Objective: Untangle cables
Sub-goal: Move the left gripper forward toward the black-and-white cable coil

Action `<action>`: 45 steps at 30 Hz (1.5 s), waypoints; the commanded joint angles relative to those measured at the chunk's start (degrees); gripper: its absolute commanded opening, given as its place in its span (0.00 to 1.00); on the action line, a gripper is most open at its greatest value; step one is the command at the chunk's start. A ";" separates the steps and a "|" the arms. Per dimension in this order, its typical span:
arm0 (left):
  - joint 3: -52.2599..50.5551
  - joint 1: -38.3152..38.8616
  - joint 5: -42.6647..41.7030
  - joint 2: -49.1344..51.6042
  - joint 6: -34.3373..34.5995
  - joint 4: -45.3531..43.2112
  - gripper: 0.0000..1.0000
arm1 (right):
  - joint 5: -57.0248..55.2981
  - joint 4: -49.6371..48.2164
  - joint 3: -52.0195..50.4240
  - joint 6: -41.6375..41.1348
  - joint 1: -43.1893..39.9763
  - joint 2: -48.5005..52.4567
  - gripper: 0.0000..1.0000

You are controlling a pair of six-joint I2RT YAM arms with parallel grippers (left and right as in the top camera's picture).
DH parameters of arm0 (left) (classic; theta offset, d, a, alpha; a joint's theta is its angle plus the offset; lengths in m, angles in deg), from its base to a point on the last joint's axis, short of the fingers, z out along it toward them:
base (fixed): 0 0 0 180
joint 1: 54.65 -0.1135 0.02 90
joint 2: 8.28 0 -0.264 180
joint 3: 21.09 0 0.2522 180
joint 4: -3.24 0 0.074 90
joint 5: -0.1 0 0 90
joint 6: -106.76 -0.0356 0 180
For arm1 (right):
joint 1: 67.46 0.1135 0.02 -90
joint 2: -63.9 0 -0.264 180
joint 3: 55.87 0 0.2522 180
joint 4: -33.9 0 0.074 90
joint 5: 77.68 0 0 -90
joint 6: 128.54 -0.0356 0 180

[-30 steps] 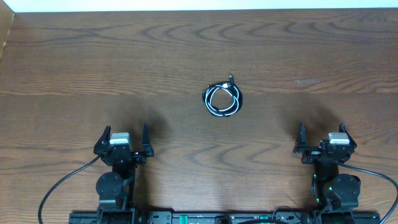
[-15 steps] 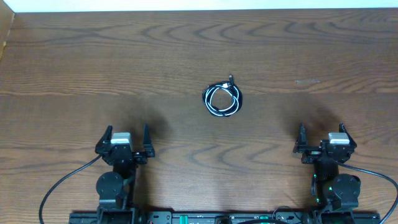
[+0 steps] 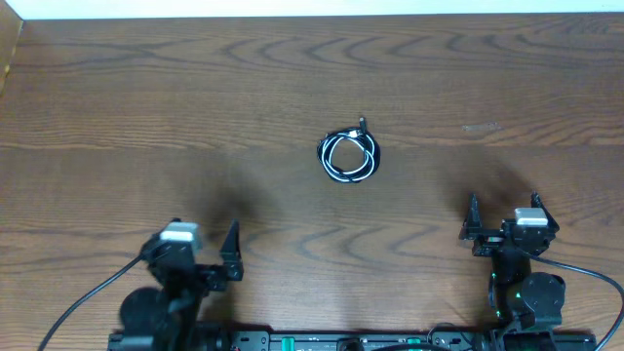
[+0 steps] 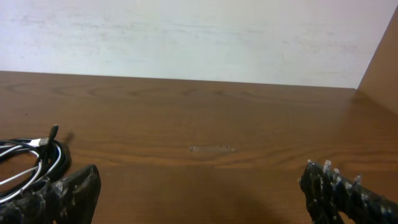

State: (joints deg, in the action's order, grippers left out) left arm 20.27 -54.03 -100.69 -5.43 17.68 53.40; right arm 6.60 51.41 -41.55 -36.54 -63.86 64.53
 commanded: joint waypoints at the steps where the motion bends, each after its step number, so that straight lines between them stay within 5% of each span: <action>1: 6.29 -0.24 -1.09 2.03 7.39 2.45 0.98 | 0.48 0.07 -0.26 0.66 -0.24 -0.28 0.99; 6: 13.86 -0.24 -3.26 9.35 7.17 4.74 0.98 | 0.48 0.07 -0.26 0.66 -0.24 -0.31 0.99; 13: 31.65 -0.24 -3.58 32.61 -3.41 14.40 1.00 | 0.48 0.07 -0.24 0.66 -0.24 -0.31 0.99; 15: 37.05 -0.22 -3.58 38.84 -3.50 16.81 0.89 | 0.48 0.07 -0.26 0.66 -0.24 -0.31 0.99; 17: 41.64 -0.24 -3.58 44.19 -3.48 18.10 0.52 | 0.48 0.07 -0.26 0.66 -0.24 -0.31 0.99; 19: 44.85 -0.22 -3.58 48.02 -3.45 18.62 0.44 | 0.48 0.07 -0.26 0.66 -0.24 -0.31 0.99; 20: 46.05 -0.22 -3.61 49.44 -3.41 18.60 0.51 | 0.48 0.07 -0.26 0.66 -0.24 -0.31 0.99; 21: 47.21 -0.22 -3.61 50.77 -2.99 18.62 0.70 | 0.48 0.07 -0.26 0.66 -0.24 -0.31 0.99; 27: 49.27 -0.22 -3.58 52.65 -2.84 16.06 0.84 | 0.04 -0.50 -0.24 0.68 -0.24 -0.31 0.99; 30: 49.27 -0.24 -3.54 51.41 -4.13 15.56 1.00 | 0.13 -0.33 -0.24 0.66 -0.24 -0.31 0.99; 34: 49.27 -0.24 -1.42 49.24 -5.86 15.10 0.98 | 6.25 4.81 2.45 0.22 -0.24 -0.31 0.99; 45: 49.27 -0.22 -0.61 46.84 -5.42 14.34 0.98 | 10.73 41.46 35.67 -6.01 -0.17 2.21 0.99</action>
State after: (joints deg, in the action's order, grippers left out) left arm 68.57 -54.03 -100.93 41.30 12.83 67.96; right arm 14.14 91.10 -12.06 -39.46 -63.86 65.36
